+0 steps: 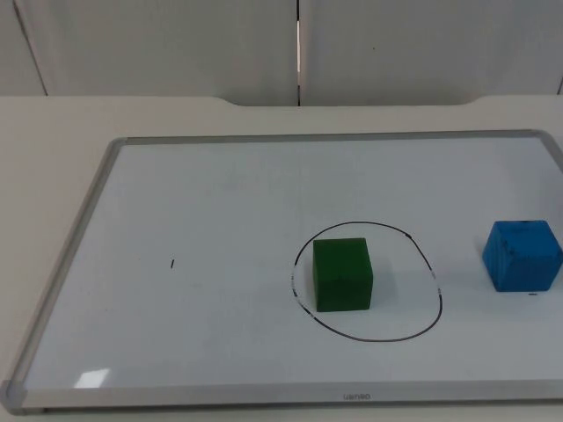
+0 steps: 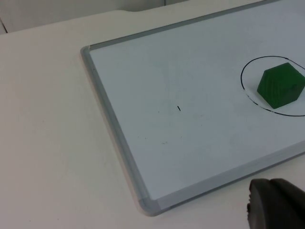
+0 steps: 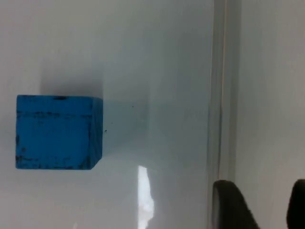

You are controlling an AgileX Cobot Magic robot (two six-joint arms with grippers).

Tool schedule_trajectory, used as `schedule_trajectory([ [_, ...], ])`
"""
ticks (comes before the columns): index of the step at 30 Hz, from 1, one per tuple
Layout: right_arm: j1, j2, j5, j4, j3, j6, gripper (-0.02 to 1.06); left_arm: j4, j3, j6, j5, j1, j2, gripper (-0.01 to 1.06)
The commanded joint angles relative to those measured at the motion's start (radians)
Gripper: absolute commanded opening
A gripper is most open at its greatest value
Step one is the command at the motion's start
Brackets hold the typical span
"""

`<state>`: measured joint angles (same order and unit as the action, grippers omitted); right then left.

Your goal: Push the two cubes into the marked area.

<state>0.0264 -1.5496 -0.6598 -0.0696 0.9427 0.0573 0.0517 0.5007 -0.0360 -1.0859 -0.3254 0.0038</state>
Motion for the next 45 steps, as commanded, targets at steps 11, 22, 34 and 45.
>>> schedule_trajectory([
  [11, -0.003, -0.224, 0.067, 0.057, 0.004, 0.003, 0.0, 0.009, -0.006, 0.006, 0.01, 0.003, -0.004, 0.0],
  [22, -0.002, -0.296, 0.124, 0.083, 0.002, -0.006, 0.0, 0.009, -0.006, 0.006, 0.01, 0.003, -0.004, 0.0],
  [34, 0.148, -0.299, 0.311, 0.082, -0.024, -0.001, 0.0, 0.009, -0.006, 0.006, 0.01, 0.003, -0.004, 0.0],
  [45, 0.148, -0.299, 0.329, 0.082, -0.024, 0.008, 0.0, 0.009, -0.006, 0.006, 0.01, 0.003, -0.004, 0.0],
])
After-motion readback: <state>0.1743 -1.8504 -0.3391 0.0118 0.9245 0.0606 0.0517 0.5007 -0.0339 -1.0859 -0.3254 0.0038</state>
